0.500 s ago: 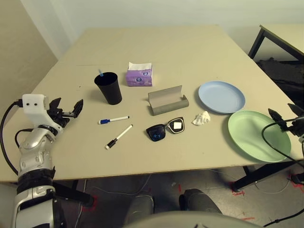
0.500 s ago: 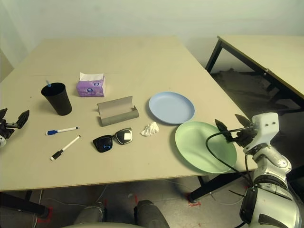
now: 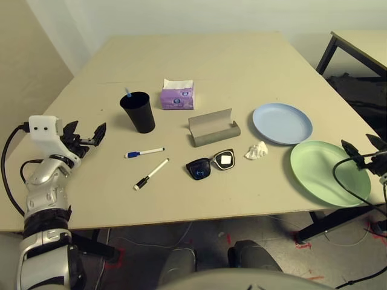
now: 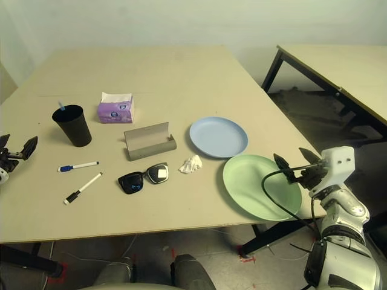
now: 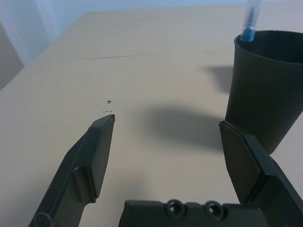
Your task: Organize and tidy the items on the table.
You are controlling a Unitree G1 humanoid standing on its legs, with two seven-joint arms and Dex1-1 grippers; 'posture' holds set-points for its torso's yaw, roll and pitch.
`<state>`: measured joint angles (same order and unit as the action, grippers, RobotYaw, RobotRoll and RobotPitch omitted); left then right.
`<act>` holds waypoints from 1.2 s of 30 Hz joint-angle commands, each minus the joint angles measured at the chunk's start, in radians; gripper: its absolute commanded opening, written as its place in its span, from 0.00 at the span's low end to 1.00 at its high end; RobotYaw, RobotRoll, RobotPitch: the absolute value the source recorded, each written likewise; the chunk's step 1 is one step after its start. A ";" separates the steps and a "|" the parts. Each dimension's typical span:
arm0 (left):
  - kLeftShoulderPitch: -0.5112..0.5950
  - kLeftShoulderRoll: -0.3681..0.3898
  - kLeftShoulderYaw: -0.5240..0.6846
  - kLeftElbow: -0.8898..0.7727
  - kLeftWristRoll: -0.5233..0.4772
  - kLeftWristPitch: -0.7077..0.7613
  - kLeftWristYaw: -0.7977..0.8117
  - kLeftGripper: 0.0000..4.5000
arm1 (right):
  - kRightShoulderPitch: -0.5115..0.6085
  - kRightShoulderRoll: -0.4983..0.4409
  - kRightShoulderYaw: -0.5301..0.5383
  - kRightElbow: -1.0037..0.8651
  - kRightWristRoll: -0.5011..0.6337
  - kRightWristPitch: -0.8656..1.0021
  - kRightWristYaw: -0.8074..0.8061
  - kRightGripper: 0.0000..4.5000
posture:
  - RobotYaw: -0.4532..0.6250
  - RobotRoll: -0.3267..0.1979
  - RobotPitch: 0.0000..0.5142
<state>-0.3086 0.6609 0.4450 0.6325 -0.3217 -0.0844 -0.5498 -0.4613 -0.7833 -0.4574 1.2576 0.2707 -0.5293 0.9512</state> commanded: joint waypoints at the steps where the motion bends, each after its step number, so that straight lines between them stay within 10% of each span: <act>1: 0.009 -0.020 0.013 -0.009 -0.048 -0.003 -0.061 0.99 | -0.001 -0.032 0.003 -0.012 -0.008 0.001 -0.022 1.00 | 0.39 0.62 0.02; 8: 0.110 -0.007 -0.100 -0.270 -0.241 0.109 -0.576 0.99 | 0.041 -0.077 -0.002 -0.028 -0.003 0.038 -0.043 1.00 | 0.36 0.62 0.03; 16: 0.063 0.049 -0.346 -0.325 -0.139 0.053 -0.922 0.99 | 0.109 -0.124 0.062 -0.093 -0.062 0.112 -0.062 1.00 | 0.30 0.62 0.05; 36: 0.036 -0.039 -0.423 -0.211 -0.048 -0.113 -0.934 0.99 | 0.302 -0.115 0.157 -0.522 -0.027 0.642 0.142 1.00 | 0.27 0.62 0.08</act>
<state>-0.2868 0.6227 0.0310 0.4167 -0.3853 -0.1831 -1.4878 -0.1691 -0.9099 -0.3188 0.7752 0.2269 0.0689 1.0855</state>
